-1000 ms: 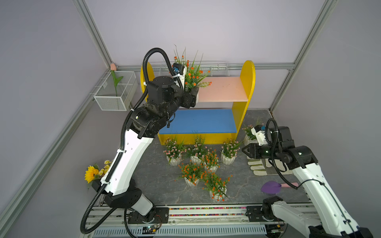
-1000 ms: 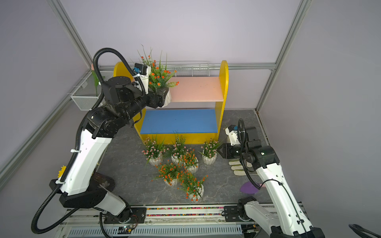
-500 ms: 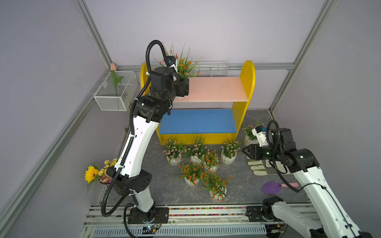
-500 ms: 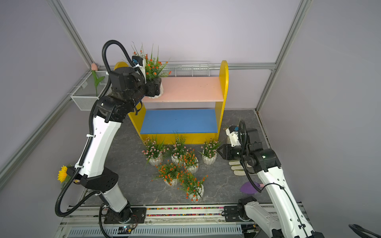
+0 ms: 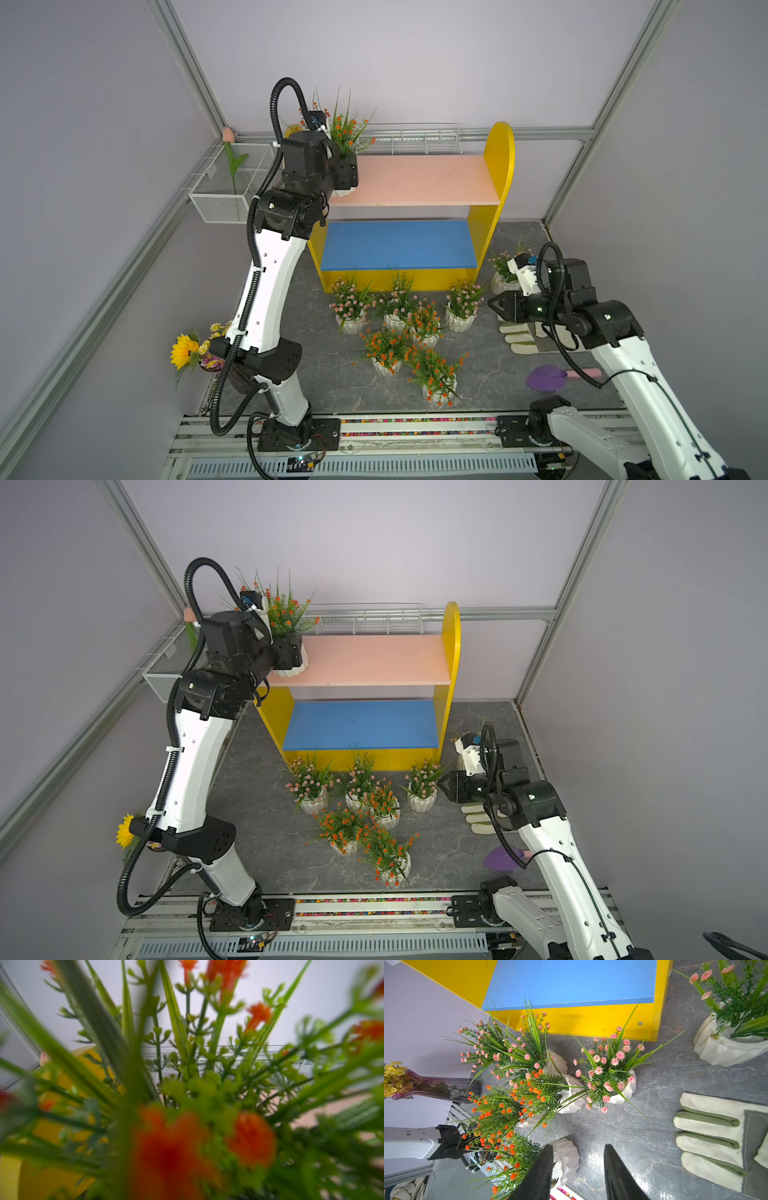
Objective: Place the baby's breath potted plants on the rack by color
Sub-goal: Place the baby's breath potted plant on the rack.
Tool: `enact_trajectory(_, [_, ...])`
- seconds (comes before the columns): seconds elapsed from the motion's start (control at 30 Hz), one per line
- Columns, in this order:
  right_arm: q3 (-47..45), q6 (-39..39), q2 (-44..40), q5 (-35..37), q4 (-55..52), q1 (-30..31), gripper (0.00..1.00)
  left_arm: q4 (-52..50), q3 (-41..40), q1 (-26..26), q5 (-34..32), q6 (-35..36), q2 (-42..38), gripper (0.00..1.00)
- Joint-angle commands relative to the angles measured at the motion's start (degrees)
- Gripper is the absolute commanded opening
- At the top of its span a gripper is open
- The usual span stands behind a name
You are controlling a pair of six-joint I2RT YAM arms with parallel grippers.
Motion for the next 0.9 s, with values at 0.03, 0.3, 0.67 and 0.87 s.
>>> enact_trajectory(0.03, [-1.23, 0.55, -0.33, -0.90, 1.11, -0.29, 0.43, 3.23, 2.79, 0.41, -4.25, -0.78, 0.79, 0.00])
enact_trajectory(0.3, [-1.22, 0.59, -0.42, -0.82, 0.77, -0.28, 0.44, 4.49, 2.81, 1.01, -7.83, -0.21, 1.82, 0.00])
enact_trajectory(0.67, [-1.49, 0.76, -0.46, -0.46, 0.96, -0.28, 0.47, 4.35, 2.90, 3.41, -6.46, -2.06, 3.75, 0.13])
enact_trajectory(0.87, [-1.75, 0.66, -0.67, -0.24, 0.96, -0.22, 0.52, 3.52, 4.84, 3.53, -4.69, -2.19, 6.18, 0.60])
